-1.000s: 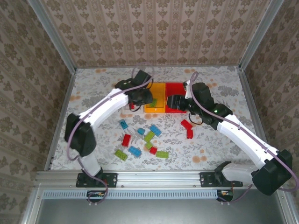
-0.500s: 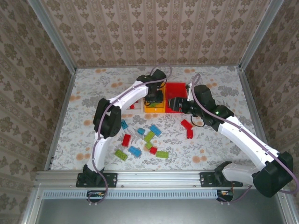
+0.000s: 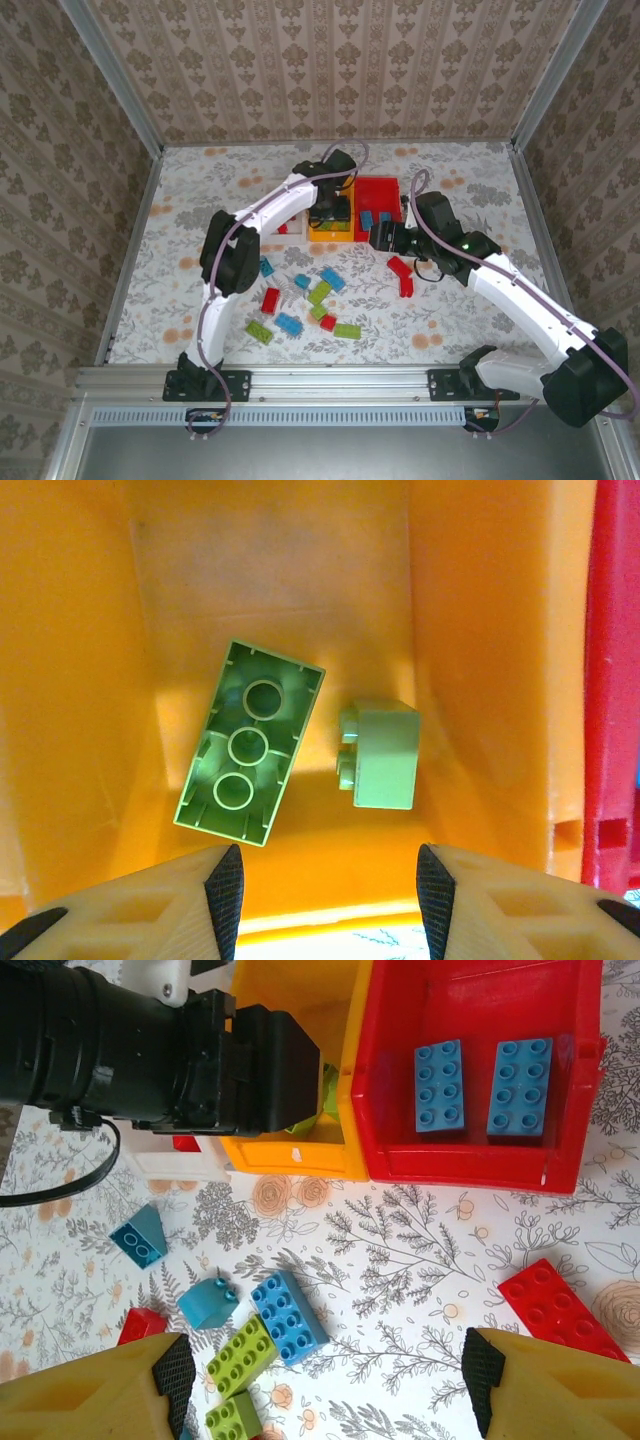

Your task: Sort the legos into containers by color

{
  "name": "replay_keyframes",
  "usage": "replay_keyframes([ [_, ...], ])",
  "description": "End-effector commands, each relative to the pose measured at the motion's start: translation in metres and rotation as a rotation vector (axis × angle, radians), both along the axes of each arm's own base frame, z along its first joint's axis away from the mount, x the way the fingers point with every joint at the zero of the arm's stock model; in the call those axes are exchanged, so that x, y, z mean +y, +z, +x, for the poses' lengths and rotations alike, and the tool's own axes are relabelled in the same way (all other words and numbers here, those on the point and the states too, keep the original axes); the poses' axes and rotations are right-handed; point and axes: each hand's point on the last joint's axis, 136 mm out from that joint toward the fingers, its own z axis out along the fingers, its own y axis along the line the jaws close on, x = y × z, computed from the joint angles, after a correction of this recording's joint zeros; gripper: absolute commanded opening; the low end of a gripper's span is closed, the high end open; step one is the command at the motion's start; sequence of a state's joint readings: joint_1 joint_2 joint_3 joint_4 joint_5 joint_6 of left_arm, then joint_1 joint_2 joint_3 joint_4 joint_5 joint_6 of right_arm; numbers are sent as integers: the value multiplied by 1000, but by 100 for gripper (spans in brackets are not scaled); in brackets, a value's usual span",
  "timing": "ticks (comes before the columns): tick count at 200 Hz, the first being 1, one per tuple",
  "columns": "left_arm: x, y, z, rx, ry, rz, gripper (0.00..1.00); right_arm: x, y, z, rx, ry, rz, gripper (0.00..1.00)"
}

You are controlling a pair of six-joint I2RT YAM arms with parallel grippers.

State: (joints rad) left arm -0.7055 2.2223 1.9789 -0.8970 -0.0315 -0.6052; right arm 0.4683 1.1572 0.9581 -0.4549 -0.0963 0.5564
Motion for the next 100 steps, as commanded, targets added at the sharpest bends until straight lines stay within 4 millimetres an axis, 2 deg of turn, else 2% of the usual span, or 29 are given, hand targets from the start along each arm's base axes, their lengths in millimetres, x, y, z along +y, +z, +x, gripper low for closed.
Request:
replay_keyframes([
  [1, 12, 47, -5, -73, 19, -24, 52, -3, -3, -9, 0, 41, -52, 74],
  [14, 21, 63, -11, -107, 41, -26, 54, 10, -11, -16, -4, 129, -102, 74],
  [33, 40, 83, -24, -157, 79, -42, 55, 37, -35, -32, 29, 297, -191, 74],
  [49, 59, 92, -44, -181, 103, -63, 56, 63, -58, -48, 50, 452, -272, 76],
  [61, 74, 100, -61, -198, 114, -87, 57, 76, -77, -57, 77, 529, -323, 78],
  [80, 97, 103, -93, -213, 119, -134, 59, 81, -114, -62, 160, 572, -397, 80],
  [100, 113, 106, -123, -229, 105, -215, 62, 82, -136, -61, 204, 593, -450, 82],
])
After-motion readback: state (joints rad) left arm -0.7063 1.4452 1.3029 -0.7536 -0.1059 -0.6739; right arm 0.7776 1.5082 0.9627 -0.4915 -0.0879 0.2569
